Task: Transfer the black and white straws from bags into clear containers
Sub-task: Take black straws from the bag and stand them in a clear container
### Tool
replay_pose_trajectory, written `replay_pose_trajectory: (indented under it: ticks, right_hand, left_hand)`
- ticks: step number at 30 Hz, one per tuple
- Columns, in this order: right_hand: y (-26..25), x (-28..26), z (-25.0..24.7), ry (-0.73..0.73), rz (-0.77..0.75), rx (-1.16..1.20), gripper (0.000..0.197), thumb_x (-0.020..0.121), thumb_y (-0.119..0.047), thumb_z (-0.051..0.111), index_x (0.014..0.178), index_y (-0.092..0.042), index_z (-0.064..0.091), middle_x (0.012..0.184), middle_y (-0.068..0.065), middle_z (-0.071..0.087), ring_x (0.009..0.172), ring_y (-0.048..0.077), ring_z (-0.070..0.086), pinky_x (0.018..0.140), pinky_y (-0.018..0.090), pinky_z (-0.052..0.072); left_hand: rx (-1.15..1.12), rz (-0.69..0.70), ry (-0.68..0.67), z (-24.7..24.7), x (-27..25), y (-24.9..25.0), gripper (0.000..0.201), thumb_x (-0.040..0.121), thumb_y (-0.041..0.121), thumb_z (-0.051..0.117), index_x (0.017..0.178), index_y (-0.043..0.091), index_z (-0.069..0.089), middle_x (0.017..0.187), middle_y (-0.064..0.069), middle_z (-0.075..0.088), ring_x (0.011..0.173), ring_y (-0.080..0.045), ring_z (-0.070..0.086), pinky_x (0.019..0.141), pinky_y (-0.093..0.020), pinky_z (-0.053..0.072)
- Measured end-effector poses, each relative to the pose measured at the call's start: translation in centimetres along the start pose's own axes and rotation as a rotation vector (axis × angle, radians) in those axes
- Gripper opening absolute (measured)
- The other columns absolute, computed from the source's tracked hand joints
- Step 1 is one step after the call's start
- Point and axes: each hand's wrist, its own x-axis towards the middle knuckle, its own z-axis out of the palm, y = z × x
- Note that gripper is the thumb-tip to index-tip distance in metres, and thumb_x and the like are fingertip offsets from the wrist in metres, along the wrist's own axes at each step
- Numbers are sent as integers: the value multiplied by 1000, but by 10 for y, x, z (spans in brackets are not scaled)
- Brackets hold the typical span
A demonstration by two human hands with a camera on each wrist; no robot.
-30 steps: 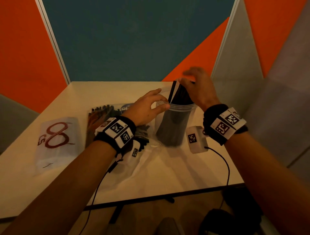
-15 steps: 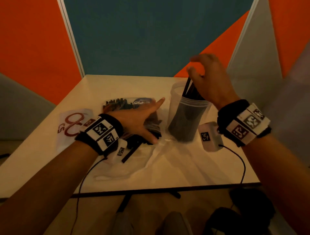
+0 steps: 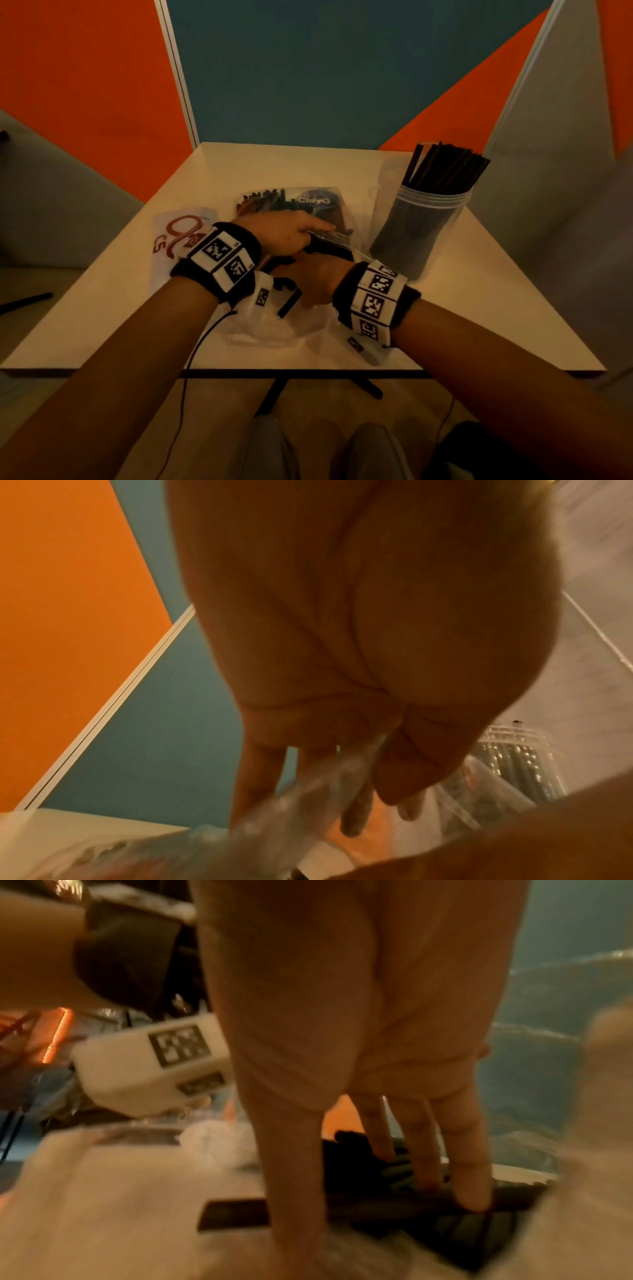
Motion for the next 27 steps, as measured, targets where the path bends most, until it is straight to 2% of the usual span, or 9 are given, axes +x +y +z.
replay_pose_trajectory:
  ticks: [4,8,12,15,18,20,22,25,27]
  right_hand:
    - [2,8,7,134,-69,-18,29,90,-19,57,118,-18,55,130,9,48,110,31,53,86,33,44]
    - [5,4,15,276,-100,-86,26,94,-18,49,118,-17,58,136,11,43,124,33,40,92,37,41]
    - [7,6,18,384,-32,-17,28,94,-10,48,122,-8,55,127,18,48,111,35,52,85,39,46]
    - [11,10,19,322,102,33,34,96,-10,44,128,-5,52,132,20,47,117,36,50,98,41,42]
    - [7,6,19,203,194,151,43,96,-28,48,137,-16,42,139,18,35,124,39,39,104,45,37]
    - [2,4,16,73,216,220,64,89,-36,61,144,-25,30,145,16,22,126,41,35,105,48,37]
    - [-1,6,12,18,233,221,76,87,-25,65,148,-28,20,152,17,11,130,44,35,107,51,37]
    - [1,19,9,183,226,217,54,97,-13,45,148,-11,26,151,21,24,132,40,38,111,44,33]
    - [4,29,8,211,232,194,50,98,-17,45,145,-3,31,148,21,34,135,35,37,112,40,30]
  left_hand:
    - [-38,-5,11,1,-3,-5,56,95,7,37,142,38,38,146,0,42,113,-13,47,97,-26,41]
    - [-104,4,-18,3,-2,-13,58,94,3,35,141,37,39,140,1,51,118,-16,52,105,-37,42]
    - [-86,9,24,3,-1,-13,55,94,3,38,141,31,42,147,2,42,131,-18,41,111,-36,33]
    - [-82,26,29,4,1,-12,52,95,5,38,141,29,43,147,0,42,132,-19,41,113,-35,31]
    - [-77,23,30,4,0,-12,53,95,5,37,141,31,42,146,0,43,128,-18,43,109,-31,33]
    - [-74,23,37,4,-2,-11,53,96,5,36,141,32,42,145,0,44,121,-15,45,102,-26,35]
    - [-79,26,38,4,-3,-9,53,96,4,36,142,31,41,143,0,46,111,-10,44,94,-20,34]
    - [-80,36,42,5,-3,-8,53,95,3,36,142,27,42,145,1,45,121,-11,44,96,-17,29]
    - [-73,51,50,6,-3,-8,53,95,1,35,142,24,42,147,1,42,131,-15,40,99,-17,26]
